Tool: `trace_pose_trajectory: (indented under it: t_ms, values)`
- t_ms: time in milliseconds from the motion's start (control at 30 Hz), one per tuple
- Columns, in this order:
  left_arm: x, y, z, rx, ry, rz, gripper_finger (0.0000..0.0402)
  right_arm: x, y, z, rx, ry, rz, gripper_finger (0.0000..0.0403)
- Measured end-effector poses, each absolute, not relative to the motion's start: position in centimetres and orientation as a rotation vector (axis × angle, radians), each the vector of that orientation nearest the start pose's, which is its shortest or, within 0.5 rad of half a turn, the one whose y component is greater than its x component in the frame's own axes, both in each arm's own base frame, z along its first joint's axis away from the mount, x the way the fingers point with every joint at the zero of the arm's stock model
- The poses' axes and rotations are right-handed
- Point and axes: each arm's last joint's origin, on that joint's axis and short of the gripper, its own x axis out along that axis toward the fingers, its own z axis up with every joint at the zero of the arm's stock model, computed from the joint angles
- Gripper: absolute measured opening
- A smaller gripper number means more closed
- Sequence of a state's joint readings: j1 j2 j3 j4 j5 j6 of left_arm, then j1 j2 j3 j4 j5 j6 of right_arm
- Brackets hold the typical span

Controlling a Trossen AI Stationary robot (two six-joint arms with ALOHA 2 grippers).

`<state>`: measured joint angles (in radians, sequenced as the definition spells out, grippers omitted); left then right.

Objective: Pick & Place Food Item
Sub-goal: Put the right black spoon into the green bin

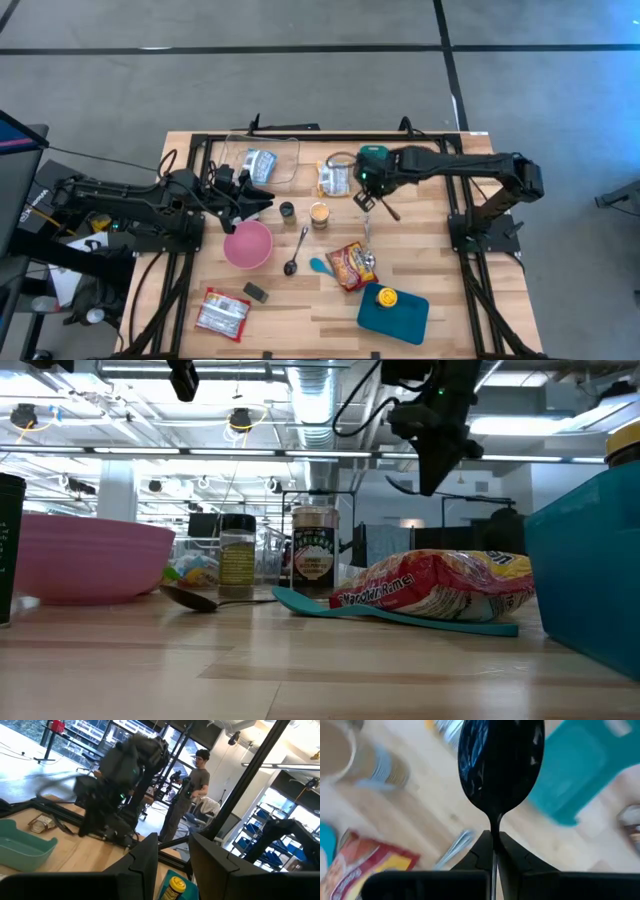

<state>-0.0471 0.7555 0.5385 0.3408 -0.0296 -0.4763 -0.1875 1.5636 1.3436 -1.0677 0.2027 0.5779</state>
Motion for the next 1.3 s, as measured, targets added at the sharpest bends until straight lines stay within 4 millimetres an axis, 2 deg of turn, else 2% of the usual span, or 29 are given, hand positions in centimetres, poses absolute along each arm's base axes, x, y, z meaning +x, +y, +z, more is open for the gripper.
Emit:
trace_pose_trajectory:
  t_ms: [133,333,667,800,1067,1300]
  values:
    - [17.6,-0.7,30.2,-0.48,-0.118,-0.046,0.0106,28.7,-8.6,28.9,0.495,1.127,-0.749,0.0003]
    - [17.6,-0.7,30.2,-0.48,-0.117,-0.046,0.0106,27.2,-12.3,28.9,0.601,1.125,-0.81,0.0003]
    - [17.6,-0.7,30.2,-0.481,-0.119,-0.039,0.0106,25.6,-15.7,28.4,0.796,1.119,-0.799,0.0004]
    - [17.6,-0.7,30.2,-0.481,-0.119,-0.038,0.0106,25.6,-17.1,27.4,0.847,1.131,-0.81,0.0004]
    - [17.6,-0.7,30.2,-0.481,-0.12,-0.038,0.0106,26.5,-19.4,23.4,1.005,1.243,-0.758,0.0009]
    - [17.6,-0.7,30.2,-0.481,-0.12,-0.036,0.0106,27.7,-21.2,21.9,1.033,1.287,-0.779,0.001]
